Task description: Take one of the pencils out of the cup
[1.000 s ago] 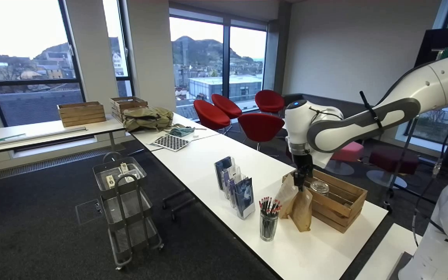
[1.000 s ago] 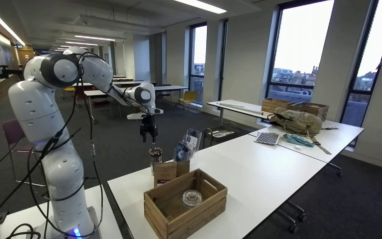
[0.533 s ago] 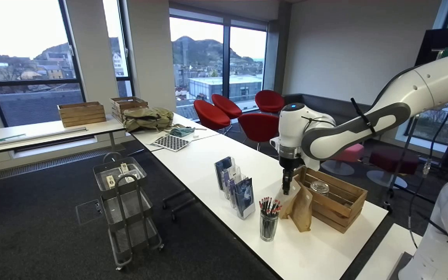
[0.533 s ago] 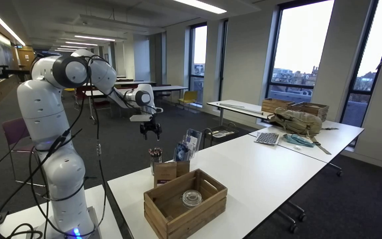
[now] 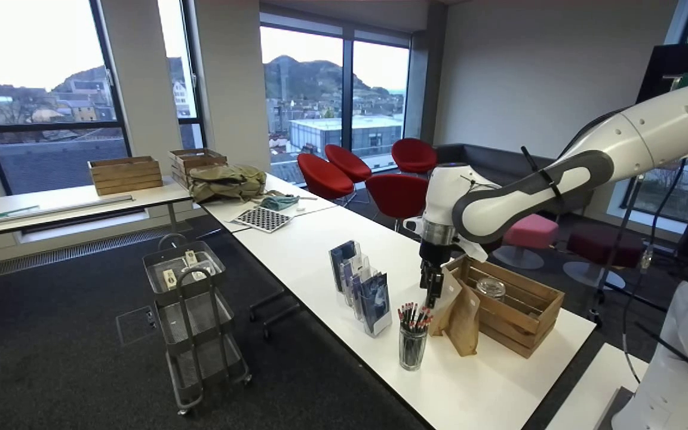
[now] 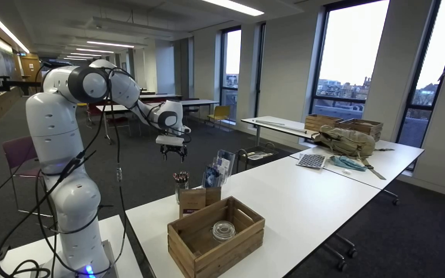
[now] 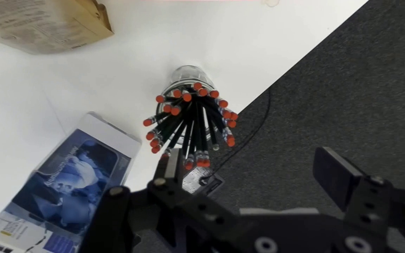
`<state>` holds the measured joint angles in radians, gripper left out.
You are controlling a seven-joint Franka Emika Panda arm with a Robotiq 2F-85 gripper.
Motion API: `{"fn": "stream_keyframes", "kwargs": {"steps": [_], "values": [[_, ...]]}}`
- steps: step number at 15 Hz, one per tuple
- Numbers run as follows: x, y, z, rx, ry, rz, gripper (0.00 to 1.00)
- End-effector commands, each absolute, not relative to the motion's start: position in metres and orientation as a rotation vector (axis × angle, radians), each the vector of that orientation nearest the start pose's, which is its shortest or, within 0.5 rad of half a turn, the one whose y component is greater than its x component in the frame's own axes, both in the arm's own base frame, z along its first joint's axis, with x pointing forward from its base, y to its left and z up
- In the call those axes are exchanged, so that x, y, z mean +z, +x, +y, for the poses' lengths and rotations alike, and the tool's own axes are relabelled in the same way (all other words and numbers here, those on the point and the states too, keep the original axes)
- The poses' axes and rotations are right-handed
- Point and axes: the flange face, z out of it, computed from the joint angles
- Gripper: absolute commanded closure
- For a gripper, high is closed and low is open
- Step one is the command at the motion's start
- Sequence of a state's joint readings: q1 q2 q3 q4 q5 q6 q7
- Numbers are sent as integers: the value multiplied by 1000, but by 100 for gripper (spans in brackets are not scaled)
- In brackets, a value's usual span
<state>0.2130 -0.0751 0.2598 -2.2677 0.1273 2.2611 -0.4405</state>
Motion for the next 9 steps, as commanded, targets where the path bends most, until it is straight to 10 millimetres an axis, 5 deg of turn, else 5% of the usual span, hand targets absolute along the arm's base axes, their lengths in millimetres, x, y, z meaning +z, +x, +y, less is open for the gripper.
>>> {"fn": "stream_keyframes", "kwargs": {"steps": [1,9], "values": [[381,454,235,-6,-2759,-1277,0],[373,454,237,14,-2768,-1256,0]]}}
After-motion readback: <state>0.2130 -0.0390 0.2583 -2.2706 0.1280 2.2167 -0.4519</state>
